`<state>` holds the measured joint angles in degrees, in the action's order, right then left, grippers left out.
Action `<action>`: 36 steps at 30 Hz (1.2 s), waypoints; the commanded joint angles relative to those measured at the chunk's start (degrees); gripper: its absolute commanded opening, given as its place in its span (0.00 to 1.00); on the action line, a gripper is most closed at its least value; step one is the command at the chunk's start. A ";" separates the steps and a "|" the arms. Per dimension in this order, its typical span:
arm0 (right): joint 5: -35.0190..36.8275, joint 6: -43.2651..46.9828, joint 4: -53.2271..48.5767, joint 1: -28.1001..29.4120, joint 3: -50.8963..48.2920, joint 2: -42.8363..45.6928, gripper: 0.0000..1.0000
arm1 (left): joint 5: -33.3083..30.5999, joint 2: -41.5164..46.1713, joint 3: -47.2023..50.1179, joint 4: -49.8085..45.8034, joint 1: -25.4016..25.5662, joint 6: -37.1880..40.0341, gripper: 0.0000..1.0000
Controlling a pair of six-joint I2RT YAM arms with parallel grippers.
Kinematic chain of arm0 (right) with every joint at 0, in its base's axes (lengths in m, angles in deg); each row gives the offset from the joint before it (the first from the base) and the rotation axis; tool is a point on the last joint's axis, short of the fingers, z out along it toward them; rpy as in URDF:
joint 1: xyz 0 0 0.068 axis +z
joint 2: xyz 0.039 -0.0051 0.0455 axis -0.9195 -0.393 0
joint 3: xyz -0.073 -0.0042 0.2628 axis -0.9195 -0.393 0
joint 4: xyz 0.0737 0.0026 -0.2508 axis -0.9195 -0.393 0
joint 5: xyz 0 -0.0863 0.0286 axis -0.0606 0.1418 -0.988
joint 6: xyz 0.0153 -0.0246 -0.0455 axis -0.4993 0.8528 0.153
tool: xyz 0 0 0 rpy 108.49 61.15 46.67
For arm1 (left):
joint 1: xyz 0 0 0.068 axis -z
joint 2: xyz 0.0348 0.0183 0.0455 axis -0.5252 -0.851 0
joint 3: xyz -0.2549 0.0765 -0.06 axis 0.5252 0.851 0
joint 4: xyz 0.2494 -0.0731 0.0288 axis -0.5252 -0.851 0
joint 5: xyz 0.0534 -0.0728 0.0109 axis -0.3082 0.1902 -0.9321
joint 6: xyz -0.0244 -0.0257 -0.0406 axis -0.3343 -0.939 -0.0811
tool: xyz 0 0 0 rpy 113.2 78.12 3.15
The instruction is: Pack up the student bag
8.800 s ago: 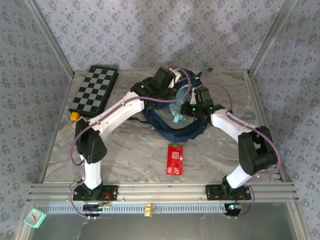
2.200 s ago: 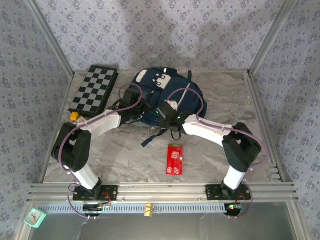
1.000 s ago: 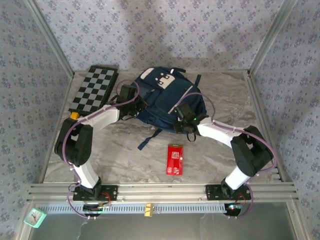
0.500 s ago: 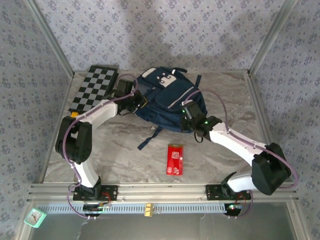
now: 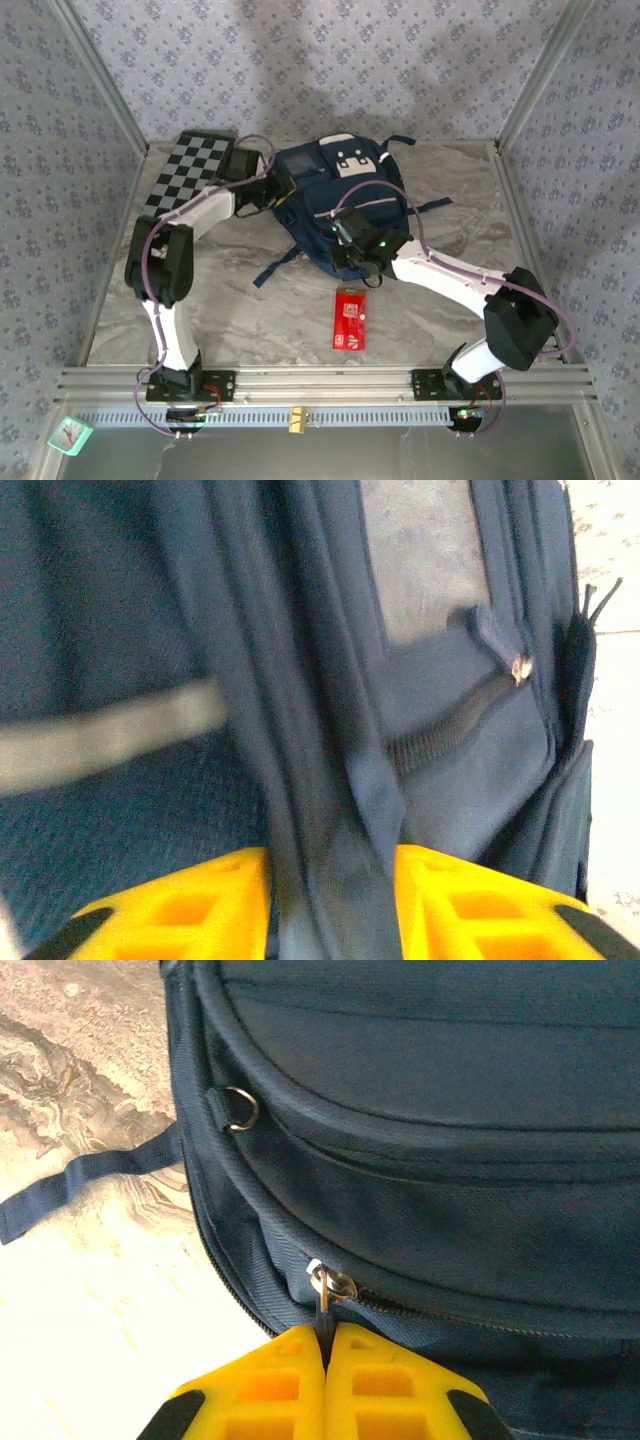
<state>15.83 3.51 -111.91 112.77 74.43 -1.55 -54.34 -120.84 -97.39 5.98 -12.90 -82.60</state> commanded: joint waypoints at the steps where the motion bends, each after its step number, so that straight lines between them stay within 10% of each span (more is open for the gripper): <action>1: 2.56 -3.84 -2.58 0.15 0.98 0.57 0.00 | -0.80 10.53 9.15 5.96 2.47 -4.83 0.42; 9: 0.38 -6.13 -0.66 0.06 -0.94 0.89 0.00 | -14.01 18.47 22.51 17.82 17.04 -22.25 0.46; 24: -1.37 -7.36 1.43 -0.40 -1.03 -0.99 0.00 | -24.37 16.15 27.18 23.06 24.03 -37.63 0.39; 36: 1.30 -8.68 -4.22 -1.84 -1.03 -0.80 0.00 | -33.21 16.32 27.50 21.73 24.40 -36.12 0.00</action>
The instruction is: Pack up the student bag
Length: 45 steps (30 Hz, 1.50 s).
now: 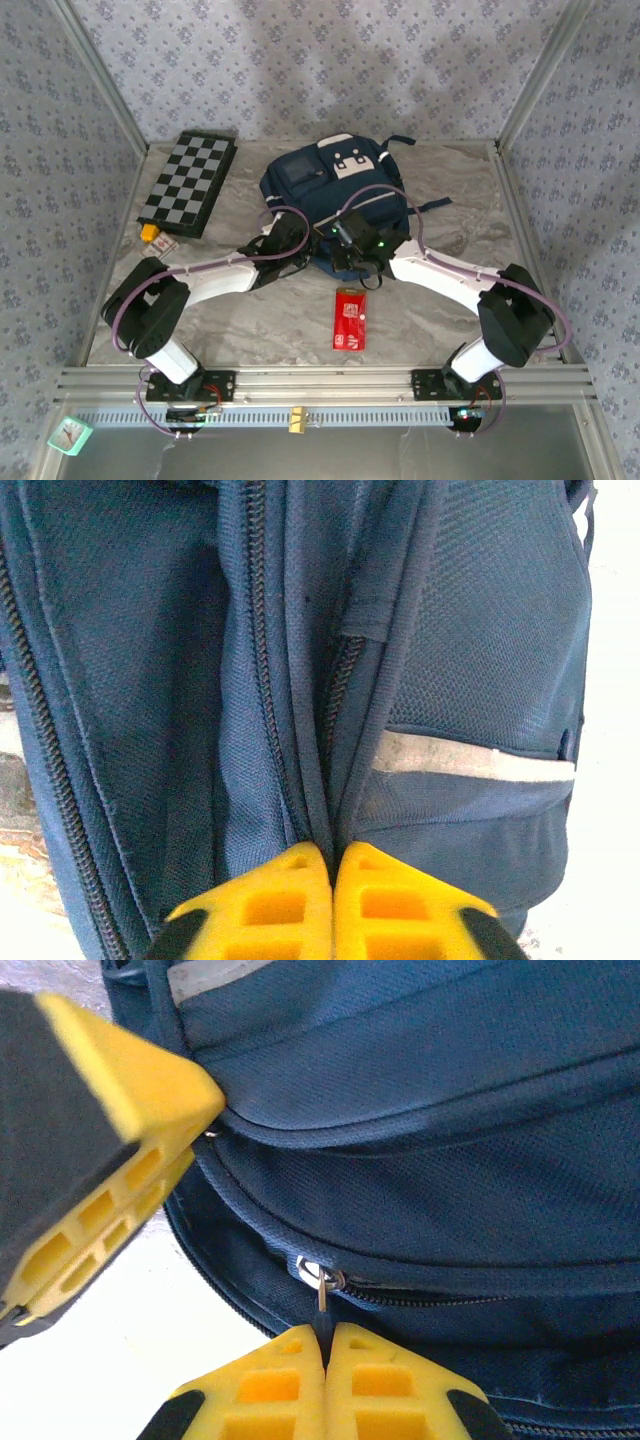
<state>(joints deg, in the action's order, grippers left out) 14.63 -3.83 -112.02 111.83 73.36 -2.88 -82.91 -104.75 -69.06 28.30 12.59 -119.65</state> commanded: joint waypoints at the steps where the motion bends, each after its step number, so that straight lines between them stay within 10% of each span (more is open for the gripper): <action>1: 3.28 -1.21 -5.12 -0.87 -0.21 1.05 0.00 | -4.60 0.61 -0.96 -0.66 -1.71 2.65 0.00; 14: 7.44 3.31 -16.18 -8.76 -1.30 7.12 0.00 | 11.33 2.88 -7.97 -12.02 -21.18 23.43 0.00; 24: -4.24 6.21 -9.05 1.74 7.51 0.30 0.00 | 24.80 -7.96 -21.45 -15.92 -27.81 31.44 0.00; 35: -5.20 4.03 -6.85 -0.09 4.94 -0.07 0.00 | 15.83 10.18 -4.75 -16.50 -16.55 19.47 0.51; 45: -5.32 2.84 -4.23 -0.23 1.82 1.11 0.00 | 8.42 10.47 1.62 -10.28 -5.00 1.36 0.56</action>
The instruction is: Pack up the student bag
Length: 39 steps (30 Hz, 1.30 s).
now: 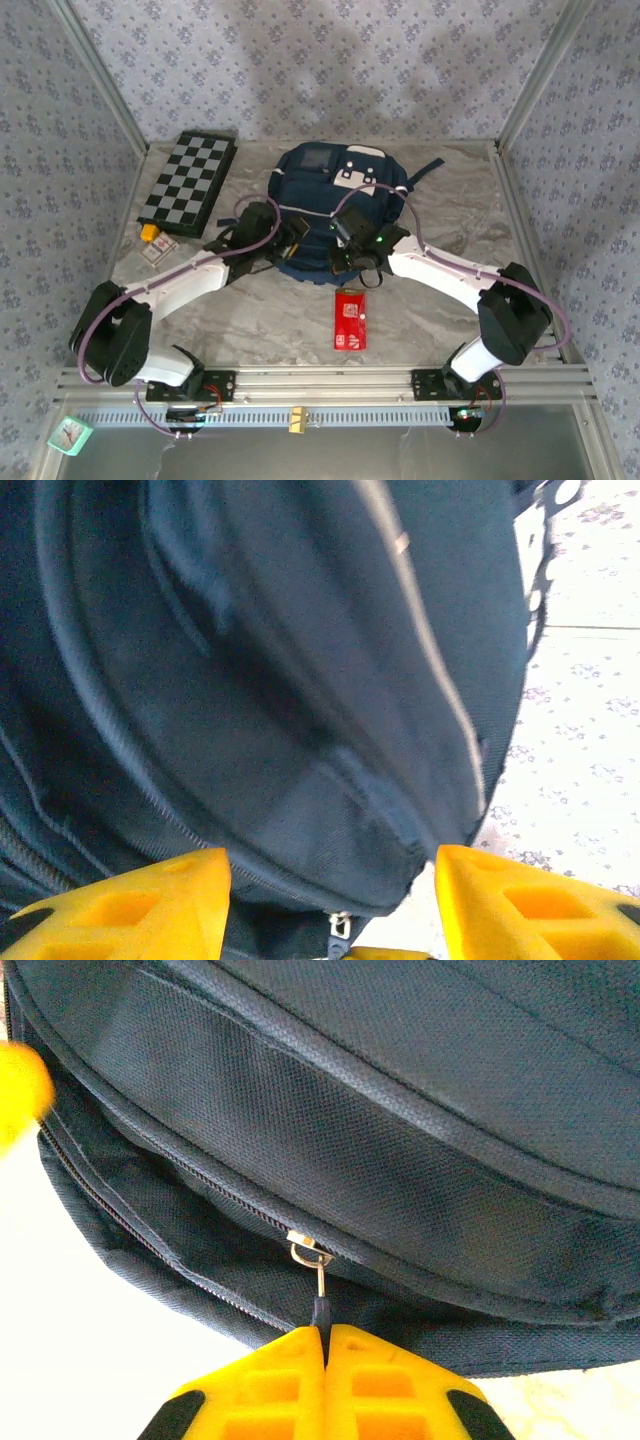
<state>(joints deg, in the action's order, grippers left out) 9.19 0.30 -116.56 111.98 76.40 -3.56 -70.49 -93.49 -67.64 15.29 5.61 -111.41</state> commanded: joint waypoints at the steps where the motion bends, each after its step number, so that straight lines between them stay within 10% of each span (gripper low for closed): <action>1: 0.25 -1.46 0.54 -0.36 -1.39 1.84 0.00 | -4.85 -1.38 0.21 3.36 2.79 -8.07 0.56; 11: -0.06 -1.58 3.34 -0.45 -2.18 1.24 0.00 | -9.50 -10.09 -6.30 0.04 5.12 -11.57 0.46; 24: -0.90 -0.44 5.30 -1.17 -0.44 -3.44 0.07 | -13.48 -10.59 -8.73 -2.71 6.02 -9.59 0.00; 39: 1.19 0.68 6.91 -1.26 2.27 -9.30 0.21 | -11.84 -10.70 -10.01 -1.76 6.53 -8.48 0.00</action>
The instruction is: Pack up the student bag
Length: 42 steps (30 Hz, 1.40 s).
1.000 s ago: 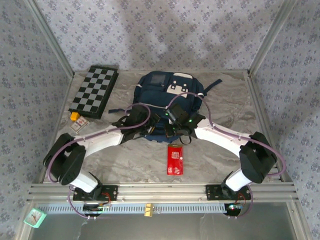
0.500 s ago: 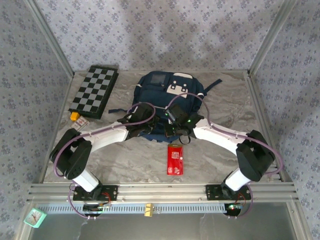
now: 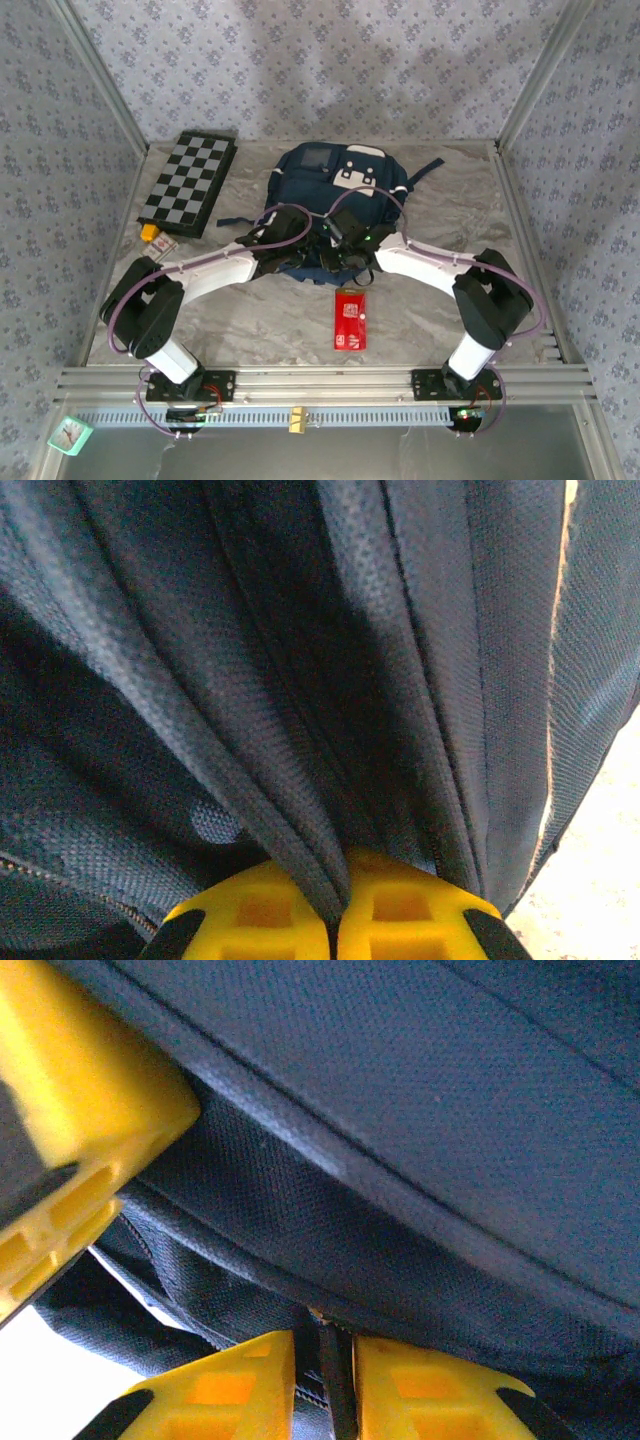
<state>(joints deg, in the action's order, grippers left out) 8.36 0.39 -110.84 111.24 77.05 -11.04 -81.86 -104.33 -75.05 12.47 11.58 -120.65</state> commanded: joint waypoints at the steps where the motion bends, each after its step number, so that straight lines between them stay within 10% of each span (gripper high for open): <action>1: 2.10 0.60 0.96 -0.48 1.96 -2.06 0.17 | -0.56 0.23 -2.75 0.87 0.67 0.87 0.00; 12: 10.83 -2.82 -11.26 -0.92 -0.50 4.69 0.00 | -0.54 5.48 -2.94 -6.01 -3.86 9.18 0.00; 20: 9.61 -2.34 -13.63 -9.78 -7.80 13.49 0.00 | 12.50 5.86 -6.87 -9.35 -17.72 24.22 0.00; 26: 6.40 -0.81 -12.75 -1.17 0.26 9.51 0.00 | 23.24 -1.45 -14.98 -9.15 -26.18 35.99 0.00; 29: 1.05 -3.44 -8.27 1.23 3.84 5.55 0.00 | 25.95 -1.66 -15.47 -8.83 -28.34 38.04 0.18; 34: 1.97 -4.54 -6.95 2.35 8.46 1.86 0.00 | 25.89 5.23 -7.36 -5.43 -27.04 31.13 0.39; 42: 2.47 -4.94 -6.22 2.26 7.69 0.98 0.00 | 14.60 11.30 4.44 2.70 -12.65 10.97 0.46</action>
<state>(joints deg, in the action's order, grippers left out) 10.72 -3.33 -116.02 113.51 83.98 -9.68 -61.84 -93.43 -71.60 10.73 -3.39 -101.29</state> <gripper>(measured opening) 0.053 0.460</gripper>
